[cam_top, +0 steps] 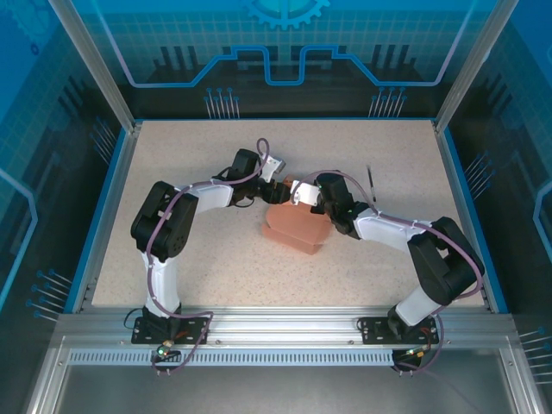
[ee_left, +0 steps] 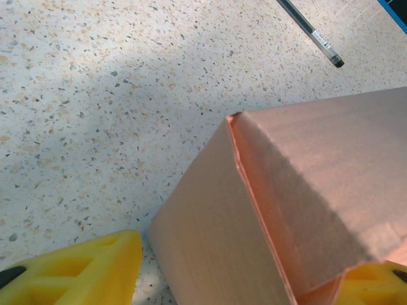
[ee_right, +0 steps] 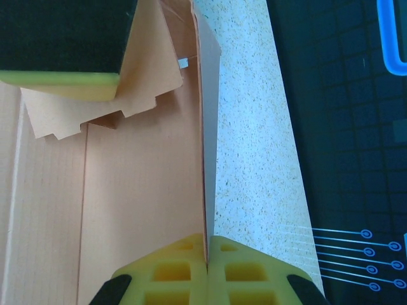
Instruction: Fold the paper box
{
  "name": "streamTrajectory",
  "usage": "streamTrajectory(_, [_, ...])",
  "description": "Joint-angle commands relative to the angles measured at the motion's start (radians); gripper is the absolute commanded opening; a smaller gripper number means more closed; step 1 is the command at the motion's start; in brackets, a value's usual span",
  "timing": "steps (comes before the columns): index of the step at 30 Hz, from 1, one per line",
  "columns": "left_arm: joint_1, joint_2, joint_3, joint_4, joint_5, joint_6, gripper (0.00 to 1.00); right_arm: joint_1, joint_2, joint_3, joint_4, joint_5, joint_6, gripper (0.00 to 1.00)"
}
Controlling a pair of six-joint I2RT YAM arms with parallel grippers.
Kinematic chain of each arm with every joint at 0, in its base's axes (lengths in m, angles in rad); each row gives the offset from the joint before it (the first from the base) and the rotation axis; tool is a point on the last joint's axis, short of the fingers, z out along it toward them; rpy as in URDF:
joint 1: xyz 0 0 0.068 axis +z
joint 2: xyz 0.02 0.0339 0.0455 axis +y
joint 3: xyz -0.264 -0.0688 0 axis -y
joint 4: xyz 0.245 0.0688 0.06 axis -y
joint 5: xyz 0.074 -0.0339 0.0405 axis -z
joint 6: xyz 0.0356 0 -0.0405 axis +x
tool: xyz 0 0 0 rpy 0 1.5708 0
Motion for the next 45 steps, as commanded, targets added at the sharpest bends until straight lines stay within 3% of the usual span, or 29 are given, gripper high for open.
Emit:
streamTrajectory(1, [0.0,-0.033,0.011,0.1,-0.07,-0.029,0.59,0.002,-0.011,0.014,-0.091,-0.107,0.028,0.0])
streamTrajectory(14, [-0.027,-0.06,-0.028,0.17,-0.215,-0.06,0.48,0.002,-0.007,0.023,-0.107,-0.135,0.059,0.0])
streamTrajectory(17, [-0.028,-0.071,-0.048,0.204,-0.195,-0.076,0.46,0.002,-0.006,0.024,-0.113,-0.139,0.068,0.0])
streamTrajectory(23, [-0.019,-0.08,-0.075,0.199,-0.05,-0.034,0.52,-0.014,-0.025,0.023,-0.138,-0.164,0.081,0.0])
streamTrajectory(29, [0.005,-0.097,-0.155,0.256,0.022,-0.059,0.53,-0.059,-0.06,0.023,-0.183,-0.233,0.116,0.0])
streamTrajectory(45, [0.012,-0.133,-0.255,0.279,0.044,-0.081,0.54,-0.082,-0.055,0.023,-0.205,-0.248,0.133,0.0])
